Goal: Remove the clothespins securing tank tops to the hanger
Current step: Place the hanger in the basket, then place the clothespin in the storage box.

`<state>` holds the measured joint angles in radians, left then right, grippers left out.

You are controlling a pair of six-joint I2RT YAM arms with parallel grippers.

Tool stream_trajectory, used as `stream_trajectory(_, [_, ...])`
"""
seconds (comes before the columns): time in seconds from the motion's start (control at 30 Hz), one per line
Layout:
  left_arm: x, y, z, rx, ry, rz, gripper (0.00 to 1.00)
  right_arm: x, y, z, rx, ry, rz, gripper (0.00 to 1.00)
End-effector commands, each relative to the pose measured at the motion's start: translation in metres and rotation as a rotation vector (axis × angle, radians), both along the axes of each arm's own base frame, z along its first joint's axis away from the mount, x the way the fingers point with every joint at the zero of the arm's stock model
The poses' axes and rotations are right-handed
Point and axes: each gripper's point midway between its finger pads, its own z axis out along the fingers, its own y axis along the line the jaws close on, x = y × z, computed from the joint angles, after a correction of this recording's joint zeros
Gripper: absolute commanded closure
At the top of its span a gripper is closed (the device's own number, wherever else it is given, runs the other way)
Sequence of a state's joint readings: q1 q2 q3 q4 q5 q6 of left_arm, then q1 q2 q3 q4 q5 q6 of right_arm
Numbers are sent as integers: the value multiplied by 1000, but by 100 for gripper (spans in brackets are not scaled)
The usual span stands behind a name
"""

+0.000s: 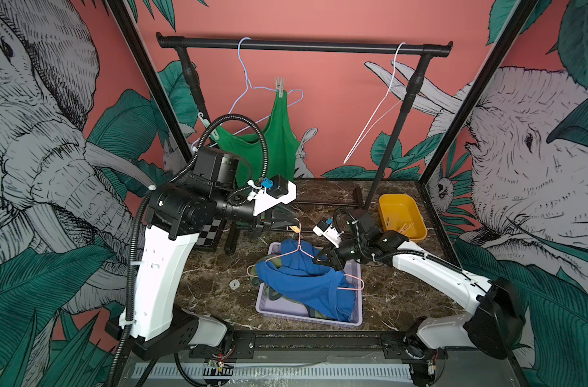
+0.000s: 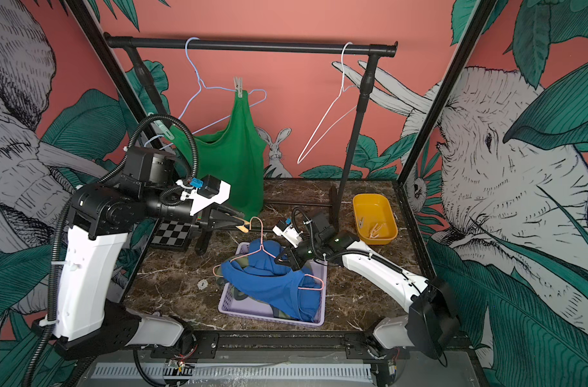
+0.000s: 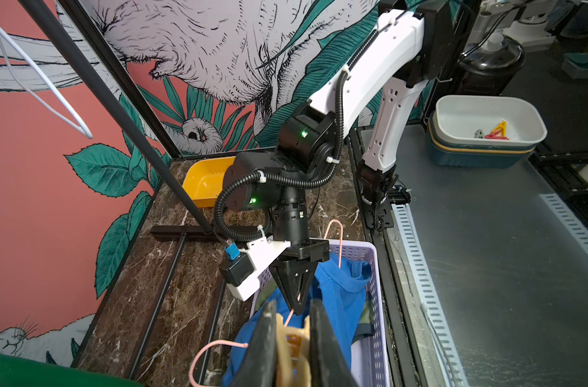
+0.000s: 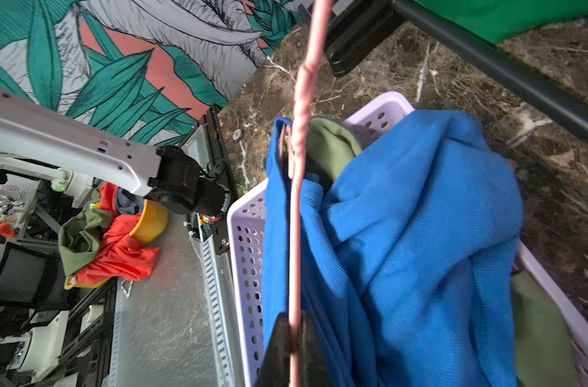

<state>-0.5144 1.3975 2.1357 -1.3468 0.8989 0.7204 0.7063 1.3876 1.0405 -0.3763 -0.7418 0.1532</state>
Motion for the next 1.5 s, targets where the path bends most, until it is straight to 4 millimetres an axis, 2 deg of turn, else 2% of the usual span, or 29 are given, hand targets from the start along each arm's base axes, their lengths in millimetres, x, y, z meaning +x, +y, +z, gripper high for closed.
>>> stream_trajectory(0.0, [4, -7, 4, -51, 50, 0, 100, 11, -9, -22, -74, -16, -53, 100])
stream_trajectory(0.1, [12, -13, -2, -51, 87, 0, 100, 9, -14, -38, -122, 6, -60, 98])
stream_trajectory(0.2, [20, -17, -2, -54, 101, 8, 100, 9, -21, -45, -151, 4, -82, 87])
stream_trajectory(0.23, [23, -18, -2, -57, 108, 13, 100, 9, -23, -46, -163, -2, -93, 80])
stream_trajectory(0.37, [26, -22, 1, -73, 137, 13, 100, 15, -35, -29, -185, -65, -137, 62])
stream_trajectory(0.5, [24, -25, 0, -86, 177, -2, 100, 13, -39, 24, -105, -159, -149, 55])
stream_trajectory(0.77, [23, -35, -5, -129, 325, -55, 100, -22, -40, 187, 269, -394, -83, 45])
stream_trajectory(0.83, [23, -37, -3, -142, 355, -75, 100, -36, -39, 220, 346, -426, -26, 44])
stream_trajectory(0.9, [24, -39, -2, -147, 367, -80, 100, -42, -38, 234, 377, -439, 5, 44])
stream_trajectory(1.3, [17, -41, -2, -166, 430, -145, 100, -35, -20, 259, 457, -457, 64, 42])
stream_trajectory(1.47, [23, -43, -9, -158, 438, -125, 100, -36, -13, 265, 485, -445, 98, 42])
